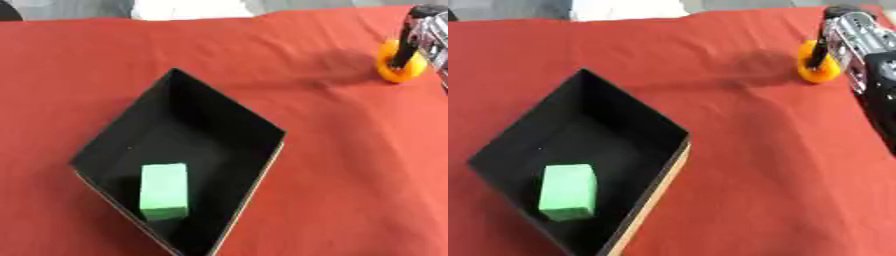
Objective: Pick up objects on the table and place them in the box.
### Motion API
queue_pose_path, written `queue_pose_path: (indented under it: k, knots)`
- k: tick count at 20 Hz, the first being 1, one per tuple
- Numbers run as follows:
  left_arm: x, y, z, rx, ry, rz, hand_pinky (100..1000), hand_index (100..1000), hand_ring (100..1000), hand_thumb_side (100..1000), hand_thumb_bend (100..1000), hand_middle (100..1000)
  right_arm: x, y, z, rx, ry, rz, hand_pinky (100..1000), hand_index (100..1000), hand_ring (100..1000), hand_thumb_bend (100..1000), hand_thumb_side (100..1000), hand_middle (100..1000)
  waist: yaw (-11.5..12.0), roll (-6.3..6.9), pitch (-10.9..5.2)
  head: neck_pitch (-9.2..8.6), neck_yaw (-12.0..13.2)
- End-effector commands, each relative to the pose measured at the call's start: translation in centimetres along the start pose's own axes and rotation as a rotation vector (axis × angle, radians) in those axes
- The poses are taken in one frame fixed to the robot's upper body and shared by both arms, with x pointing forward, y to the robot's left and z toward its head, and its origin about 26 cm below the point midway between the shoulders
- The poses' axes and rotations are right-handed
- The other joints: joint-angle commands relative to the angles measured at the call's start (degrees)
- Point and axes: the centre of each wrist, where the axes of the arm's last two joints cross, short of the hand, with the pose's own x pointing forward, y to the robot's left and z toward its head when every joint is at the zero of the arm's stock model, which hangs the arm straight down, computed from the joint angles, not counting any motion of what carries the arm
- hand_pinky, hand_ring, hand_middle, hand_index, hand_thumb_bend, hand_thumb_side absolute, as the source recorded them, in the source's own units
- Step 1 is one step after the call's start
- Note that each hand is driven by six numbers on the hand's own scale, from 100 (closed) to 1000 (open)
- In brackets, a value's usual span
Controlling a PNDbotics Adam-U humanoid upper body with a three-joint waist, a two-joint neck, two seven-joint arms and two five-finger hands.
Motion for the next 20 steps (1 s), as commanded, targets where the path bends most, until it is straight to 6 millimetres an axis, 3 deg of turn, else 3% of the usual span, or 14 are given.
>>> queue_pose_path:
  k: [1, 13, 20]
  knots:
    - [0.5, 0.5, -0.6, -0.007, -0.034, -0.017, 525, 804, 825, 583, 100, 695, -0.7, -1.7, 0.5, -0.037, 0.041, -0.034, 184, 344, 375, 362, 100, 285, -0.3, 0.12, -1.02, -0.34, -0.1]
    - [0.4, 0.5, -0.6, -0.012, -0.035, -0.018, 527, 803, 823, 573, 100, 696, -1.1, -3.8, 4.4, -0.162, -0.107, -0.151, 169, 340, 353, 352, 100, 274, -1.5, 0.23, -1.77, 0.30, 0.2]
    - [0.4, 0.5, -0.6, -0.013, -0.037, -0.017, 528, 803, 822, 567, 100, 696, -0.7, -5.2, 7.9, -0.261, -0.273, -0.118, 171, 342, 354, 352, 100, 275, -1.9, 0.06, -2.38, 1.23, 0.7]
